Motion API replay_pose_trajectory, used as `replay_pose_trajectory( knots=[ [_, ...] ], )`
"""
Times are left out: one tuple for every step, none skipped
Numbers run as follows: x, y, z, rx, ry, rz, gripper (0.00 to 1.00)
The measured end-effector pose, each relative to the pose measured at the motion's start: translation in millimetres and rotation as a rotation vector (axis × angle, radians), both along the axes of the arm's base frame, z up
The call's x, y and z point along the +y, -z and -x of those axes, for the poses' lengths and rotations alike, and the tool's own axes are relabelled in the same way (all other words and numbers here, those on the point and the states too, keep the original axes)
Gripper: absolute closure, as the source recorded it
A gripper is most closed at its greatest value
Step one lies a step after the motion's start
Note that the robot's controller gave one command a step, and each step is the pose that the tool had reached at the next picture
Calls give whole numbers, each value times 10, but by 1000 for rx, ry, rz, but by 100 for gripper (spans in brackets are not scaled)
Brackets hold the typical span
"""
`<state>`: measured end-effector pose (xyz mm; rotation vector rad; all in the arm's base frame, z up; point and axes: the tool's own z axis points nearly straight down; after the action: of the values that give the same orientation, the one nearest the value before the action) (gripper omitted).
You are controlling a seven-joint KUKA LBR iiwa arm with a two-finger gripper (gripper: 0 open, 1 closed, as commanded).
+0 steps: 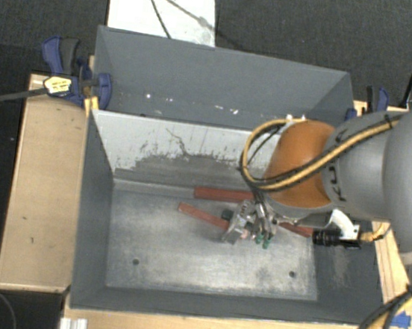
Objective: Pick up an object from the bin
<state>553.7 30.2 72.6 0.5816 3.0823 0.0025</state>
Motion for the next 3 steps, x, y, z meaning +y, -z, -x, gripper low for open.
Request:
replay_pose_trajectory(
  knots=[
    [64,-389,3,-1,19,-1,100],
    [60,-365,14,3,20,0,0],
    [20,39,-228,1,-24,1,0]
  ],
)
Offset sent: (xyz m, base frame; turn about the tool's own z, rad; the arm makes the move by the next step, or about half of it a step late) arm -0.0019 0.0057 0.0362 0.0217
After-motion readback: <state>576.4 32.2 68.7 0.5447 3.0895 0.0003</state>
